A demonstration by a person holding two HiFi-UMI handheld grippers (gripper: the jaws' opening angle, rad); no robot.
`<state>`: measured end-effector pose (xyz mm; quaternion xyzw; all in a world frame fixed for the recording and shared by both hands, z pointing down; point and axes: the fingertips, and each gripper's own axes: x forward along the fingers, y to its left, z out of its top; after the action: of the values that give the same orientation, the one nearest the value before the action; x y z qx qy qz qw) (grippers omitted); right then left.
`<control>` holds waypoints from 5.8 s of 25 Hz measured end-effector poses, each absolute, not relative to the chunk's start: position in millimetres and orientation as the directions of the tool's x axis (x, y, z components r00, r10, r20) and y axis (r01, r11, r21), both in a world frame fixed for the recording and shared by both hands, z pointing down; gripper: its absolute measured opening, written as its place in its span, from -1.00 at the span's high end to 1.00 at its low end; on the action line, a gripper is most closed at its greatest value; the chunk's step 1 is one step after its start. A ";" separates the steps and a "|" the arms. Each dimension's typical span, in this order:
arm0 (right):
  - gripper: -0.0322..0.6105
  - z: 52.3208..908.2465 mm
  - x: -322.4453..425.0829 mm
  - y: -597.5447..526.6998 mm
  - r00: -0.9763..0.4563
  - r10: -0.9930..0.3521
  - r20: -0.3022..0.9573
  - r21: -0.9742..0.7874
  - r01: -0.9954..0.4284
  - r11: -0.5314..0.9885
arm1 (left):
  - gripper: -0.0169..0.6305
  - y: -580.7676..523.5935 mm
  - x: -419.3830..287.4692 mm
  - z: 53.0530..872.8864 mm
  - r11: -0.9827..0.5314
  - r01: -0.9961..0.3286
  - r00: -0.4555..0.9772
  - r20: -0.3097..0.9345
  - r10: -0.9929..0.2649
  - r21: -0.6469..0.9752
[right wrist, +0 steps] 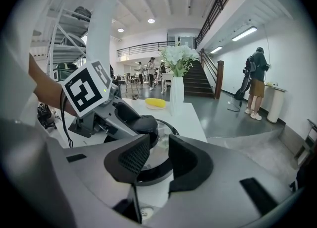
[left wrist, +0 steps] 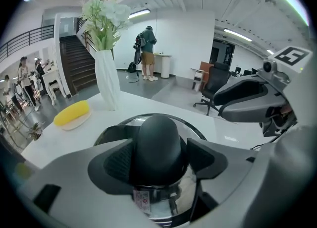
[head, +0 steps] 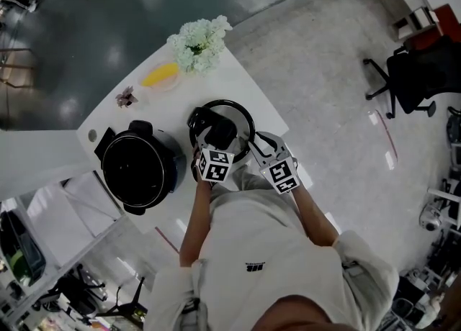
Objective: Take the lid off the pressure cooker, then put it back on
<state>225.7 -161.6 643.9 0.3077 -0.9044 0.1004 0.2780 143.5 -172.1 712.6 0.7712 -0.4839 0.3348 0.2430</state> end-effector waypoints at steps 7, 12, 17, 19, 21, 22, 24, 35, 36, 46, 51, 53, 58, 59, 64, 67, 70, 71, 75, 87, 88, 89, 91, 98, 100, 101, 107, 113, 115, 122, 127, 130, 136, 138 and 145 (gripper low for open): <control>0.52 648.3 230.1 -166.9 -0.659 -0.487 0.574 -0.018 -0.604 0.797 | -0.10 -180.6 146.9 722.8 -0.398 -0.915 0.306 0.763 -0.569 0.070; 0.52 651.2 229.3 -168.0 -0.659 -0.484 0.576 -0.022 -0.605 0.796 | 0.03 -182.1 145.5 722.5 -0.393 -0.915 0.325 0.739 -0.590 0.089; 0.52 651.8 225.5 -163.3 -0.660 -0.484 0.575 -0.026 -0.605 0.796 | 0.06 -181.6 146.9 724.2 -0.413 -0.906 0.330 0.762 -0.558 0.090; 0.52 650.5 223.9 -161.7 -0.660 -0.487 0.572 -0.027 -0.608 0.793 | 0.07 -181.0 146.3 724.1 -0.417 -0.904 0.329 0.769 -0.547 0.090; 0.53 648.3 223.3 -161.1 -0.658 -0.492 0.570 -0.025 -0.612 0.791 | 0.07 -180.3 146.0 723.3 -0.426 -0.900 0.333 0.772 -0.541 0.090; 0.53 647.5 223.5 -161.3 -0.657 -0.495 0.569 -0.022 -0.614 0.789 | 0.07 -180.0 146.3 723.0 -0.430 -0.898 0.336 0.773 -0.539 0.091; 0.53 646.3 224.0 -161.9 -0.654 -0.501 0.568 -0.018 -0.618 0.786 | 0.07 -179.3 146.3 721.9 -0.432 -0.897 0.340 0.772 -0.536 0.095; 0.53 624.5 229.7 -166.8 -0.642 -0.532 0.552 -0.001 -0.638 0.770 | 0.07 -178.3 149.6 684.1 -0.458 -0.884 0.368 0.748 -0.552 0.097; 0.53 620.2 229.3 -167.2 -0.643 -0.535 0.548 0.003 -0.638 0.770 | 0.07 -178.0 149.7 678.4 -0.461 -0.882 0.371 0.745 -0.554 0.096; 0.53 570.7 217.5 -165.1 -0.662 -0.557 0.501 0.034 -0.628 0.777 | 0.07 -169.1 152.1 616.0 -0.540 -0.838 0.422 0.714 -0.559 0.072; 0.53 537.5 210.6 -162.3 -0.678 -0.568 0.467 0.046 -0.623 0.781 | 0.06 -164.1 147.2 578.1 -0.562 -0.823 0.449 0.692 -0.565 0.076; 0.53 524.0 207.0 -161.5 -0.685 -0.571 0.453 0.054 -0.618 0.784 | 0.06 -162.3 143.3 564.6 -0.569 -0.819 0.453 0.689 -0.566 0.071; 0.53 491.0 189.7 -156.4 -0.705 -0.570 0.422 0.077 -0.598 0.797 | 0.06 -154.0 126.4 530.8 -0.576 -0.814 0.461 0.684 -0.566 0.073; 0.53 485.7 185.1 -155.1 -0.709 -0.568 0.417 0.080 -0.594 0.800 | 0.06 -152.2 122.3 524.6 -0.575 -0.815 0.463 0.682 -0.566 0.075; 0.53 467.9 159.0 -146.2 -0.735 -0.551 0.396 0.088 -0.567 0.819 | 0.06 -144.0 102.5 499.7 -0.581 -0.811 0.466 0.675 -0.572 0.068; 0.53 458.1 143.9 -138.4 -0.746 -0.540 0.389 0.092 -0.552 0.829 | 0.06 -137.4 90.8 486.5 -0.587 -0.807 0.470 0.670 -0.574 0.064; 0.53 450.2 127.9 -130.8 -0.766 -0.529 0.365 0.115 -0.527 0.842 | 0.06 -129.9 77.5 477.7 -0.595 -0.802 0.476 0.666 -0.574 0.060; 0.53 448.5 122.2 -128.4 -0.774 -0.525 0.354 0.128 -0.516 0.847 | 0.06 -127.3 72.5 475.6 -0.598 -0.800 0.479 0.665 -0.574 0.060; 0.53 443.7 98.8 -115.6 -0.779 -0.514 0.359 0.122 -0.507 0.853 | 0.06 -115.1 47.8 470.5 -0.605 -0.794 0.481 0.666 -0.571 0.056; 0.53 445.2 30.8 -89.9 -0.775 -0.504 0.381 0.137 -0.492 0.860 | 0.06 -77.2 -30.0 471.5 -0.628 -0.776 0.499 0.675 -0.544 0.069; 0.53 446.4 24.4 -87.9 -0.778 -0.504 0.376 0.149 -0.486 0.861 | 0.06 -74.1 -36.4 472.3 -0.633 -0.771 0.503 0.676 -0.538 0.070; 0.53 447.7 18.2 -86.0 -0.780 -0.504 0.370 0.161 -0.480 0.862 | 0.06 -71.1 -42.6 473.6 -0.638 -0.766 0.507 0.677 -0.533 0.071; 0.53 449.4 6.7 -82.2 -0.779 -0.507 0.368 0.168 -0.480 0.861 | 0.06 -65.5 -54.2 477.0 -0.647 -0.759 0.513 0.680 -0.524 0.074; 0.53 454.1 -23.1 -67.2 -0.757 -0.522 0.392 0.147 -0.509 0.848 | 0.06 -51.0 -85.4 485.2 -0.687 -0.723 0.529 0.699 -0.481 0.074; 0.53 455.5 -28.5 -64.4 -0.758 -0.525 0.386 0.160 -0.506 0.848 | 0.06 -48.4 -91.4 487.7 -0.699 -0.711 0.532 0.704 -0.470 0.071; 0.53 456.1 -30.4 -63.0 -0.757 -0.527 0.386 0.165 -0.506 0.847 | 0.06 -47.1 -94.1 489.1 -0.704 -0.706 0.533 0.707 -0.465 0.070; 0.53 458.2 -36.4 -55.7 -0.739 -0.544 0.399 0.162 -0.527 0.834 | 0.06 -41.1 -106.6 500.2 -0.718 -0.692 0.530 0.727 -0.436 0.074; 0.53 462.0 -41.8 -51.2 -0.735 -0.539 0.411 0.164 -0.522 0.837 | 0.06 -36.3 -114.4 509.9 -0.718 -0.693 0.511 0.751 -0.418 0.072; 0.53 461.9 -43.3 -49.9 -0.725 -0.537 0.431 0.136 -0.536 0.833 | 0.06 -35.8 -116.2 512.2 -0.714 -0.696 0.509 0.753 -0.418 0.074; 0.53 462.4 -49.0 -50.9 -0.741 -0.518 0.428 0.144 -0.510 0.848 | 0.06 -35.0 -118.5 516.8 -0.701 -0.707 0.520 0.740 -0.427 0.092; 0.53 463.7 -54.3 -52.0 -0.764 -0.499 0.410 0.170 -0.473 0.864 | 0.06 -34.6 -118.6 516.6 -0.699 -0.709 0.516 0.744 -0.424 0.093; 0.53 461.9 -55.4 -52.5 -0.764 -0.493 0.416 0.152 -0.476 0.866 | 0.06 -32.5 -118.4 517.2 -0.687 -0.720 0.499 0.758 -0.420 0.093; 0.53 463.3 -54.5 -58.3 -0.773 -0.486 0.409 0.162 -0.462 0.872 | 0.06 -32.3 -121.4 518.4 -0.632 -0.768 0.475 0.754 -0.453 0.105; 0.53 463.8 -55.7 -59.1 -0.775 -0.482 0.410 0.162 -0.458 0.874 | 0.06 -33.8 -123.1 522.0 -0.608 -0.786 0.464 0.757 -0.460 0.112; 0.53 464.8 -56.7 -59.8 -0.773 -0.475 0.421 0.137 -0.464 0.875 | 0.06 -36.4 -124.8 530.0 -0.556 -0.823 0.434 0.758 -0.487 0.114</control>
<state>-56.7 -59.8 464.8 0.2495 -0.9414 -0.0125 0.2267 -124.8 -36.4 530.0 0.8112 -0.4038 0.3465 0.2426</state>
